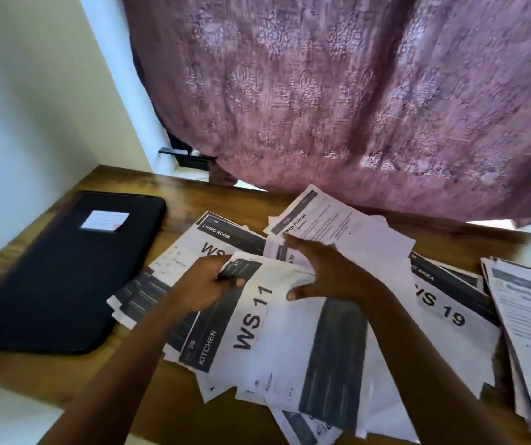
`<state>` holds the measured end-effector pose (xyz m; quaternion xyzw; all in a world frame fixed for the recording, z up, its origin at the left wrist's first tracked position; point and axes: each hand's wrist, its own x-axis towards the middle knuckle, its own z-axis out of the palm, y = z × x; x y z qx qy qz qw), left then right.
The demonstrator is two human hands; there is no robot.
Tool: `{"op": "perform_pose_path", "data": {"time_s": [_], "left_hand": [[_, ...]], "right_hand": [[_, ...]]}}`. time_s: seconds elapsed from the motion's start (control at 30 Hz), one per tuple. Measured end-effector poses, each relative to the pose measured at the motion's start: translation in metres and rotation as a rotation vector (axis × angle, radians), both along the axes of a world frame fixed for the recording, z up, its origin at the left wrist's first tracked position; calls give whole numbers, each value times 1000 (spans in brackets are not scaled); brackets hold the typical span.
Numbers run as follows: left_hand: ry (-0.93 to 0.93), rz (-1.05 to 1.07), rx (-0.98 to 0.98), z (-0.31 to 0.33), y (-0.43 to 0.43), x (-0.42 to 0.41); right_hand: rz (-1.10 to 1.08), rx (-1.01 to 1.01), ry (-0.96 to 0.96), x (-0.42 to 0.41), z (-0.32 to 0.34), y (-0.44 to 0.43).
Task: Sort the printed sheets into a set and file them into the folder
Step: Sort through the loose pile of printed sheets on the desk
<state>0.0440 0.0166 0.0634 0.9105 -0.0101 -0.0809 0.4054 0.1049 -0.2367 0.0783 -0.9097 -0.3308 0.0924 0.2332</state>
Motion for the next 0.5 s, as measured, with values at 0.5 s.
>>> {"op": "perform_pose_path", "data": {"time_s": [0.5], "left_hand": [[214,405,298,-54,104,106]], "right_hand": [[-557,200,548,35,-45,-5]]}}
